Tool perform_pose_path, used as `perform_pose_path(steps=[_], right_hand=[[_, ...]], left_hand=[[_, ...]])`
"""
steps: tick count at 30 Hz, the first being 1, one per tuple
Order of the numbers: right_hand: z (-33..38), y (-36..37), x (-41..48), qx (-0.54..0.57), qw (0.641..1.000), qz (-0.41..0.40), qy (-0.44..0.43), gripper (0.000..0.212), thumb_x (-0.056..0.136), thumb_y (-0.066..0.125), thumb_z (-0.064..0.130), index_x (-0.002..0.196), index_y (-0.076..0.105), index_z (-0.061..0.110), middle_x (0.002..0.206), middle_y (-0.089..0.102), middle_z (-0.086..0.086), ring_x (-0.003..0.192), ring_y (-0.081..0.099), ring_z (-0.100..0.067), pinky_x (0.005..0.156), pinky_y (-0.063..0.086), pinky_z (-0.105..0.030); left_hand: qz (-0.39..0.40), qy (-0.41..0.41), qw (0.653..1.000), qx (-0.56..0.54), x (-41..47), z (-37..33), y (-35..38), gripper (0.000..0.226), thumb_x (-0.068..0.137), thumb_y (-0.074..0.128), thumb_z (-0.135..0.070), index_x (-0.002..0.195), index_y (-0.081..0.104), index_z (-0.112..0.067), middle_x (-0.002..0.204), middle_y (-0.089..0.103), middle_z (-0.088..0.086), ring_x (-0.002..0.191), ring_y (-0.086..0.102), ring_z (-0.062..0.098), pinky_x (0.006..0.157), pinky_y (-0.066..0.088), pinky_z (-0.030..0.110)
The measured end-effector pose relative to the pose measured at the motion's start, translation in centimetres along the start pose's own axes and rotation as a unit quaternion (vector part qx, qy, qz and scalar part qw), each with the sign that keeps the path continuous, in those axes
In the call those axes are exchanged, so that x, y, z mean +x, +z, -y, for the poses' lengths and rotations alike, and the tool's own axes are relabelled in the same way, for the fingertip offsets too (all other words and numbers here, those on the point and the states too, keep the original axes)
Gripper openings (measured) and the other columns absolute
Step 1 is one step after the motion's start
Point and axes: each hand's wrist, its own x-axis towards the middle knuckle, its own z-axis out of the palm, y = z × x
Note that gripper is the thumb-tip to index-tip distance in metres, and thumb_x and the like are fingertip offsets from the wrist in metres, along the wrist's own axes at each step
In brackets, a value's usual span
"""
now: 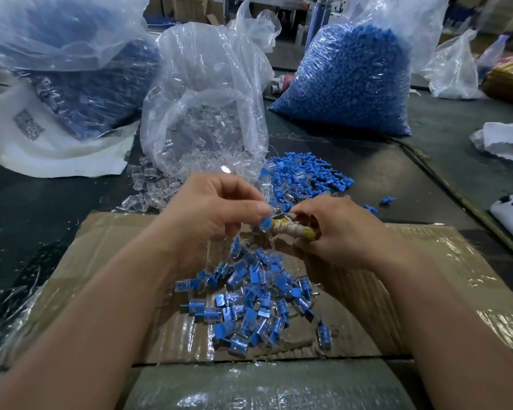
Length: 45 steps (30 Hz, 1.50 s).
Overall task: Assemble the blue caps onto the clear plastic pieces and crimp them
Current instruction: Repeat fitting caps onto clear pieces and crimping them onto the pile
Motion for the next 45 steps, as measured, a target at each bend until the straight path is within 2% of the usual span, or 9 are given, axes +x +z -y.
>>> perform_pose_path(steps=[5,11,15,21,26,30,34,40,45], right_hand=[[-0.4,-0.1,0.2,-0.002,1.000,0.007,0.001,0.024,0.075,0.066,0.047,0.090,0.059,0.031,0.079,0.050,0.015,0.078,0.046,-0.008,0.066,0.039,-0.030],[-0.8,-0.2,0.2,0.017,0.999,0.029,0.031,0.064,0.064,0.074,0.054,0.119,0.053,0.030,0.099,0.047,0.012,0.092,0.042,-0.008,0.078,0.035,-0.027],[-0.8,-0.4,0.0,0.037,0.998,0.043,0.026,0.074,0.062,0.076,0.052,0.127,0.048,0.029,0.106,0.045,0.011,0.098,0.040,-0.008,0.082,0.033,-0.027],[-1.4,-0.5,-0.3,0.053,0.996,0.067,0.015,0.077,0.068,0.070,0.053,0.136,0.041,0.029,0.119,0.045,0.012,0.106,0.039,-0.005,0.089,0.032,-0.024],[-1.0,-0.9,-0.3,0.069,0.996,0.059,0.010,0.071,0.066,0.047,0.072,0.124,0.053,0.031,0.104,0.050,0.014,0.099,0.047,-0.009,0.081,0.038,-0.027],[-1.1,-0.6,-0.2,0.075,0.997,0.034,0.014,0.044,0.083,0.051,0.054,0.120,0.057,0.030,0.100,0.051,0.016,0.096,0.048,-0.008,0.079,0.036,-0.026],[-1.3,-0.5,0.0,0.071,0.997,0.014,0.014,0.036,0.089,0.050,0.045,0.119,0.059,0.029,0.112,0.058,0.011,0.095,0.047,-0.006,0.081,0.036,-0.024],[-1.3,-0.4,0.0,0.060,0.998,0.008,0.012,0.034,0.090,0.051,0.042,0.119,0.059,0.028,0.114,0.059,0.009,0.094,0.046,-0.005,0.079,0.033,-0.023],[-1.3,-0.4,0.1,0.068,0.998,0.001,0.019,0.030,0.089,0.053,0.041,0.115,0.062,0.027,0.101,0.058,0.015,0.088,0.049,-0.003,0.075,0.036,-0.021]], left_hand=[[0.046,-0.021,0.998,0.026,-0.1,0.1,0.5,0.020,0.054,0.071,-0.026,0.058,0.065,-0.008,0.042,0.051,-0.007,0.033,0.038,0.000,0.034,0.031,0.009],[-0.231,0.083,0.940,0.237,1.4,1.6,-0.1,0.013,0.085,0.062,-0.010,0.078,0.064,-0.020,0.074,0.061,-0.008,0.061,0.052,0.001,0.051,0.042,0.005],[-0.179,0.081,0.914,0.356,1.8,2.7,0.1,0.040,0.087,0.050,0.000,0.114,0.060,-0.029,0.117,0.049,-0.004,0.091,0.051,0.007,0.080,0.043,0.015],[-0.074,0.016,0.880,0.469,2.5,3.9,0.0,0.059,0.089,0.043,-0.004,0.140,0.034,-0.034,0.153,0.020,-0.001,0.141,0.009,0.017,0.116,0.008,0.041],[-0.049,0.031,0.871,0.489,2.9,4.1,-0.1,0.060,0.091,0.041,-0.002,0.143,0.028,-0.027,0.154,0.019,-0.004,0.142,0.009,0.014,0.117,0.005,0.037],[-0.082,0.048,0.874,0.477,2.7,3.9,-0.1,0.050,0.090,0.046,-0.004,0.136,0.044,-0.024,0.146,0.037,-0.006,0.134,0.030,0.012,0.113,0.019,0.032],[-0.152,0.086,0.876,0.450,2.3,3.4,0.0,0.035,0.088,0.055,-0.009,0.120,0.061,-0.023,0.128,0.057,-0.004,0.072,0.046,-0.011,0.076,0.039,0.008],[-0.171,0.074,0.878,0.440,2.3,3.8,-0.2,0.026,0.083,0.065,-0.014,0.108,0.062,-0.023,0.107,0.055,-0.002,0.090,0.049,0.004,0.083,0.035,0.023],[-0.132,0.052,0.874,0.465,2.4,3.8,-0.2,0.057,0.087,0.060,-0.020,0.138,0.037,-0.030,0.116,0.038,-0.004,0.107,0.040,0.007,0.098,0.031,0.029]])
